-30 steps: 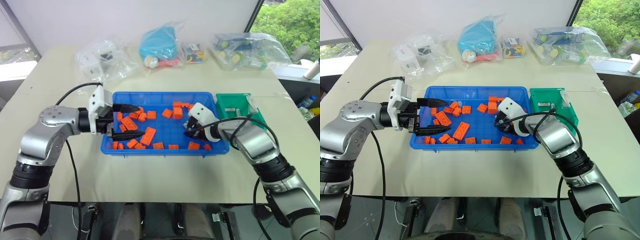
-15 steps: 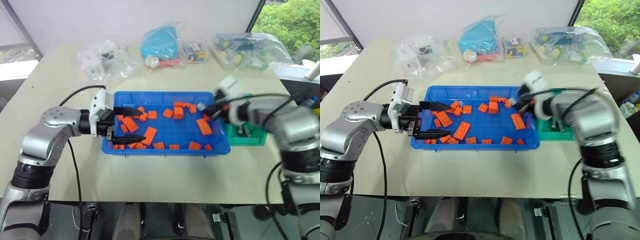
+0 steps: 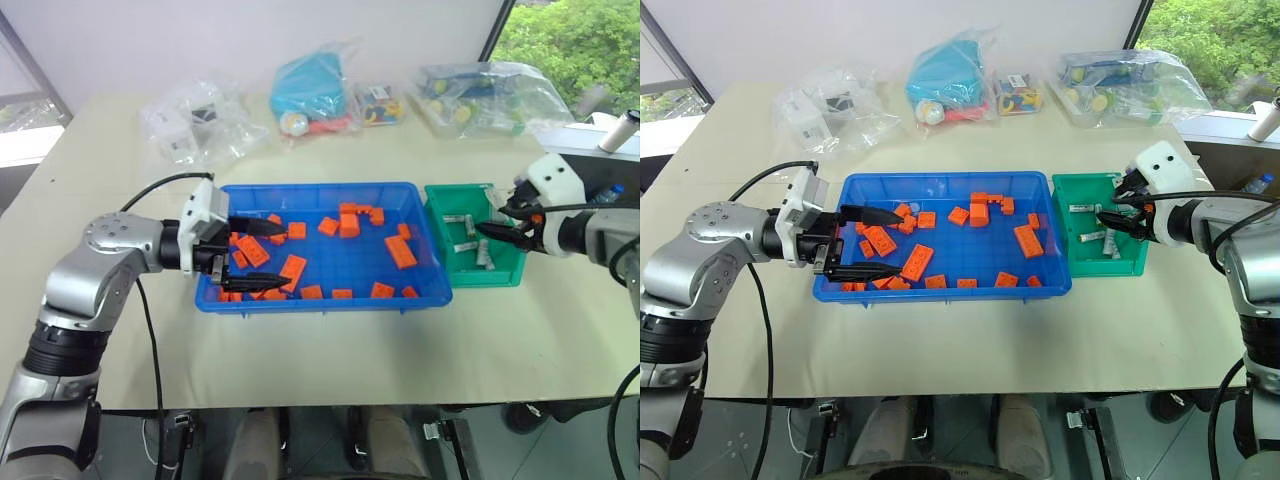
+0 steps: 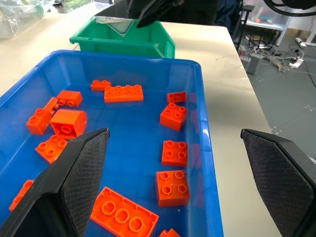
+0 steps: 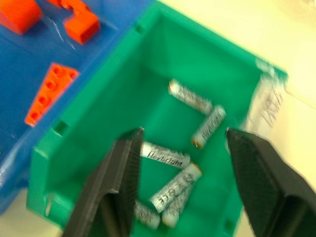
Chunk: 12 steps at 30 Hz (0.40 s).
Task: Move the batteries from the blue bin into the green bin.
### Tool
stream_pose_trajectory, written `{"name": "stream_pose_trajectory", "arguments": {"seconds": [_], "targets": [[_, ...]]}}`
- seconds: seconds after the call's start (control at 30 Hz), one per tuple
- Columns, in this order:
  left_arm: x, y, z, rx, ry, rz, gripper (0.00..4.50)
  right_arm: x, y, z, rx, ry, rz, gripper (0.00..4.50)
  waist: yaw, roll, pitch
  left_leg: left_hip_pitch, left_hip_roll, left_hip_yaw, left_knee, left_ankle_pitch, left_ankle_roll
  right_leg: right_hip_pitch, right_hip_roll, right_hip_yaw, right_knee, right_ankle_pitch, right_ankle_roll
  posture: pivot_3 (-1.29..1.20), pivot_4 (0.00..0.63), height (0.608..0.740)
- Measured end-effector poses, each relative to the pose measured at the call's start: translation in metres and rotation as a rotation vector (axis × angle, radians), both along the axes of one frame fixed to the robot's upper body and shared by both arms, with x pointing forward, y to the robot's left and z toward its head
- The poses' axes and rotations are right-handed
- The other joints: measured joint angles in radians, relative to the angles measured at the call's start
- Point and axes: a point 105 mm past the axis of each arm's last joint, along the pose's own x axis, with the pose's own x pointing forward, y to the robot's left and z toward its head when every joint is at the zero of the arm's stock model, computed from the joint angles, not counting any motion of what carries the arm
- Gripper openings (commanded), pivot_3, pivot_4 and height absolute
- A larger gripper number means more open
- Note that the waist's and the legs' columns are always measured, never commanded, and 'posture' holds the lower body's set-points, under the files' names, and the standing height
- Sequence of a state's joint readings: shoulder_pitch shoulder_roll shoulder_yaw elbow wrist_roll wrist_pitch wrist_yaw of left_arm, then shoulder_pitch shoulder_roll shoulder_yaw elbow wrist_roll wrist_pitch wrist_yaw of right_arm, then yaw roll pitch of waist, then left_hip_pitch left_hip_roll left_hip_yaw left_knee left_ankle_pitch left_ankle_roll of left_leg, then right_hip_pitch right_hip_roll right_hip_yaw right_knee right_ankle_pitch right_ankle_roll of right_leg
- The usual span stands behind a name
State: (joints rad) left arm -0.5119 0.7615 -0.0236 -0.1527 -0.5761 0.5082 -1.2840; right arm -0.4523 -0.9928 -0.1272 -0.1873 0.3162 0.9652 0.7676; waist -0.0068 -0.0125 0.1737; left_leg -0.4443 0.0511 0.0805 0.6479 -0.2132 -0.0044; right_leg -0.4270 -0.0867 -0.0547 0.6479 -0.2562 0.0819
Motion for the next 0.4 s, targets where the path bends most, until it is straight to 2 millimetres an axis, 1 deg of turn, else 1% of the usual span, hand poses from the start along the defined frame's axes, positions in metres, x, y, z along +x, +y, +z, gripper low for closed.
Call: {"name": "stream_pose_trajectory", "arguments": {"seconds": [0.03,0.1,0.13,0.2,0.27,0.33,0.4], "targets": [[0.001,0.001,0.0,0.001,0.003,0.006,4.5,-0.002,0.001,-0.003,0.0,0.005,0.027,2.66,0.002,0.0,0.0,0.0,0.0,0.0,0.0,0.0,0.0,0.0,0.0,0.0,0.0,0.0,0.0,0.0,0.15,0.736],[0.004,0.009,-0.001,0.012,0.012,0.034,4.5,-0.019,-0.005,-0.012,-0.004,0.039,0.141,2.66,0.013,0.0,0.0,0.0,0.0,0.0,0.0,0.0,0.0,0.0,0.0,0.0,-0.001,-0.001,0.001,0.0,0.15,0.736],[0.006,0.018,-0.001,0.025,0.019,0.07,4.5,-0.026,-0.012,-0.016,-0.001,0.067,0.172,2.66,0.015,0.0,0.0,0.0,0.0,0.001,0.0,0.0,0.0,0.0,0.0,0.0,-0.001,-0.001,0.001,0.0,0.15,0.736],[0.012,0.036,0.004,0.037,0.009,0.137,4.5,-0.035,-0.027,-0.015,-0.003,0.087,0.219,2.66,0.016,0.0,0.0,0.0,0.0,0.001,0.001,0.0,0.0,0.0,0.0,0.0,-0.001,-0.001,0.001,0.0,0.15,0.736],[0.014,0.05,0.009,0.047,-0.008,0.187,4.5,-0.04,-0.041,-0.012,-0.024,0.092,0.237,2.66,0.016,0.0,0.0,0.002,0.0,0.001,0.001,0.0,0.0,0.001,0.0,0.0,-0.001,-0.001,0.001,0.0,0.15,0.736],[0.014,0.061,0.012,0.058,-0.013,0.218,4.5,-0.043,-0.049,-0.012,-0.032,0.088,0.258,2.66,0.013,0.0,0.0,0.002,0.0,0.001,0.001,0.0,0.0,0.001,0.0,0.0,0.0,-0.001,0.0,0.0,0.15,0.736],[0.012,0.074,0.009,0.082,-0.009,0.254,4.5,-0.044,-0.055,-0.014,0.0,0.094,0.278,2.66,0.01,0.0,0.0,0.002,0.0,0.001,0.001,0.0,0.0,0.001,0.0,0.0,0.0,-0.001,0.0,0.0,0.15,0.736]]}}
